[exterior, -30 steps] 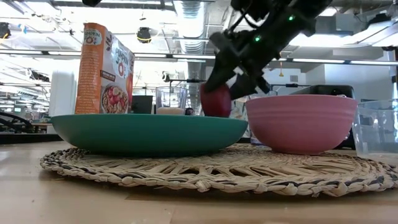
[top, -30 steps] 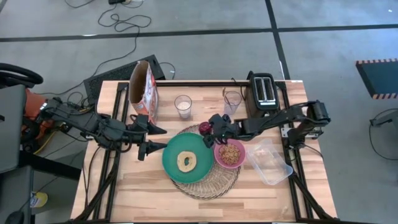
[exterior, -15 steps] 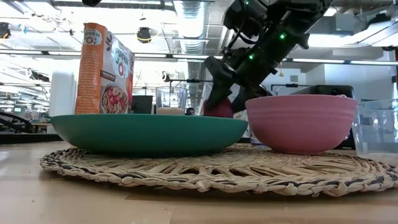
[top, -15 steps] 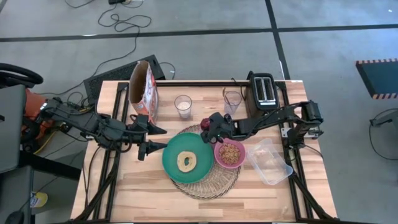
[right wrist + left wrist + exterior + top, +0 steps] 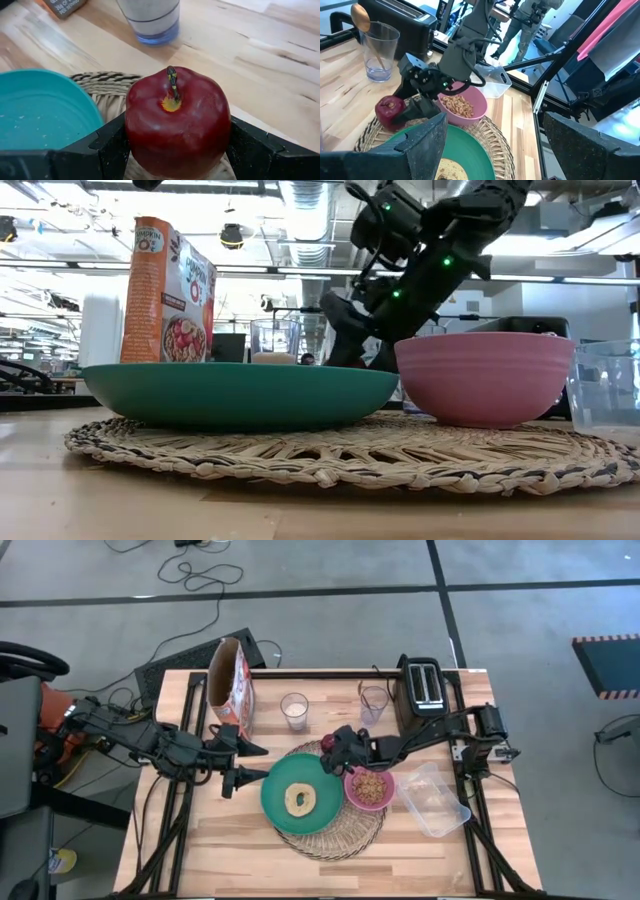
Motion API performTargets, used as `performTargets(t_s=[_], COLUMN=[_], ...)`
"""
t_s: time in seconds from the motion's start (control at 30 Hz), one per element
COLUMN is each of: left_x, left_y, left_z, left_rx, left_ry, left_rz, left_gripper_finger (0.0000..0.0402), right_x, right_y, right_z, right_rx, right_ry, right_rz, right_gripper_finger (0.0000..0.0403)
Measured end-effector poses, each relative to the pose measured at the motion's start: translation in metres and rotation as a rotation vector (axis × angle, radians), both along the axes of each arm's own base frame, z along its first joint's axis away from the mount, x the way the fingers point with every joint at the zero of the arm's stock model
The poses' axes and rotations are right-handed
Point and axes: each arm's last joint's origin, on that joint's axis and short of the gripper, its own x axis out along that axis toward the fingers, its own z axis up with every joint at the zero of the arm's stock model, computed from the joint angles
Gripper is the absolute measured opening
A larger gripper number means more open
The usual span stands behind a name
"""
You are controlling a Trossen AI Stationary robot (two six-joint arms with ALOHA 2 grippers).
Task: Arrange a breakfast setting
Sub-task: Put the apple on the brown placemat
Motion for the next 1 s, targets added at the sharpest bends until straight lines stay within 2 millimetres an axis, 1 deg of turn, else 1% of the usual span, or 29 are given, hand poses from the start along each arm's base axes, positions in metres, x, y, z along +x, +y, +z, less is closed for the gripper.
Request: performTargets(t_s=[0.13,0.33,0.43,0.7,1.0], left_x=[0.0,0.0,0.0,0.0,0.0], left_y=[0.0,0.0,0.0,0.0,0.0], left_z=[0.0,0.0,0.0,0.0,0.0], left_rx=[-0.002,-0.002,-0.002,-0.002,-0.004], left_ry=[0.0,0.0,0.0,0.0,0.0], left_rz=[-0.004,-0.004,-0.004,-0.004,-0.003], left_gripper_finger=[0.0313,0.0313,0.0313,0.0313,0.0313], right_x=[0.0,-0.001,-0.001,-0.004,-0.004], right_y=[0.002,0.003,0.003,0.004,0.012], right_z=[0.001,0.0,-0.001,0.007,0.015], right_rx=[0.0,0.008,0.009,0.003,0.003], right_ry=[0.0,0.008,0.013,0.009,-0.019], right_rz=[0.002,0.013,0.015,0.024,0.049], right_gripper_finger=[0.0299,0.0348,0.0362,0.0364,0.0363])
